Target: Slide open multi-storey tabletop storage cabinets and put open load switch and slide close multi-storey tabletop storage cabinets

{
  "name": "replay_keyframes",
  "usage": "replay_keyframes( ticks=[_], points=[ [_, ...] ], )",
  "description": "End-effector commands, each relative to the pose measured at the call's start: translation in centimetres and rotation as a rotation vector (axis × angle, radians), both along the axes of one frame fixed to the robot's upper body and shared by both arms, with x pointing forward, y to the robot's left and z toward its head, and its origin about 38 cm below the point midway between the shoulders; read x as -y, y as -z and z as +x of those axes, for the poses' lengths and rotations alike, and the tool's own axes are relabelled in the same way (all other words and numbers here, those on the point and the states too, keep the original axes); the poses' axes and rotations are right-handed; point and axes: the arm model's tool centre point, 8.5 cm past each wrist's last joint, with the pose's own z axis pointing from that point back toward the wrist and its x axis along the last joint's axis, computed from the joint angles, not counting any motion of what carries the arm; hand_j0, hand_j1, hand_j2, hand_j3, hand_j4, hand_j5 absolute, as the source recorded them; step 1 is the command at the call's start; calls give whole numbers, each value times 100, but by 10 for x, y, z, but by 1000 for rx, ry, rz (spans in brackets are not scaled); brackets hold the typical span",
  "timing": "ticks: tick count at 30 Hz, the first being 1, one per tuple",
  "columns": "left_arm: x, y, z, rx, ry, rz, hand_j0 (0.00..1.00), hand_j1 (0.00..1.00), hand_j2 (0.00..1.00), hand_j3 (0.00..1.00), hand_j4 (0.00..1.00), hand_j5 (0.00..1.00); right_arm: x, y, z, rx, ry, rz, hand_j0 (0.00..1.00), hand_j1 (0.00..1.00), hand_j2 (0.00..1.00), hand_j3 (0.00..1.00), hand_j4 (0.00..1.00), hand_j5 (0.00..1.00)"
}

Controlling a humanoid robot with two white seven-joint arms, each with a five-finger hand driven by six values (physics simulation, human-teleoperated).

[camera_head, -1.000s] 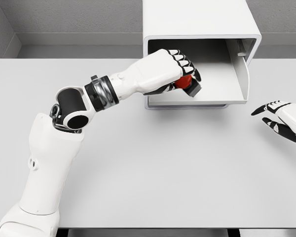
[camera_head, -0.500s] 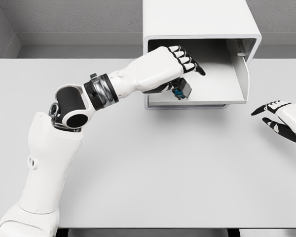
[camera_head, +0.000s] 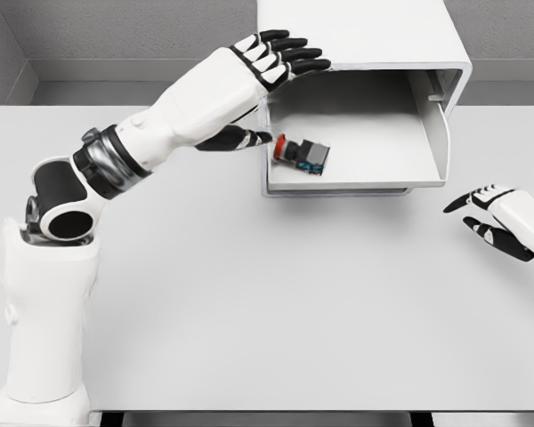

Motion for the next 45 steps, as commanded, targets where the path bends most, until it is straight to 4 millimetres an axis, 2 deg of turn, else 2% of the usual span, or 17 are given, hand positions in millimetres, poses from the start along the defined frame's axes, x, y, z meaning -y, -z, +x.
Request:
replay_keyframes(
  ticks=[1,4,6,9,13,17,22,33,39,45],
  points=[
    [-58,-13,0,11,-67,-46,100,100,100,100,100,100,-14,-12,0,34,-39,23,55,55,55,55,55,55],
    [-146,11,-16,-55,-262,-21,100,100,100,100,100,100,-30,-13,-12,35,-87,43,55,55,55,55,55,55],
    [-191,29,-33,-109,-371,16,100,100,100,100,100,100,-41,-17,-17,47,-118,57,55,55,55,55,55,55],
    [-218,74,-51,-249,-426,0,100,100,100,100,100,100,-62,-24,-21,73,-168,87,55,55,55,55,55,55],
    [-237,125,-58,-410,-475,-11,100,100,100,100,100,100,-76,-24,-23,87,-188,119,55,55,55,55,55,55],
    [-240,134,-53,-437,-483,-12,100,100,100,100,100,100,-84,-25,-23,102,-199,130,55,55,55,55,55,55],
    [-239,135,-53,-438,-481,-18,100,100,100,100,100,100,-93,-27,-16,135,-199,146,55,55,55,55,55,55],
    [-233,137,-52,-443,-468,-16,100,100,100,100,100,100,-93,-14,2,109,-181,137,57,57,57,57,57,57],
    [-233,137,-52,-442,-466,-15,100,100,100,100,100,100,-96,-10,15,98,-183,127,58,58,58,58,58,58],
    [-232,137,-52,-443,-465,-15,100,100,100,100,100,100,-100,-1,40,55,-175,105,59,59,59,59,59,59]
  ],
)
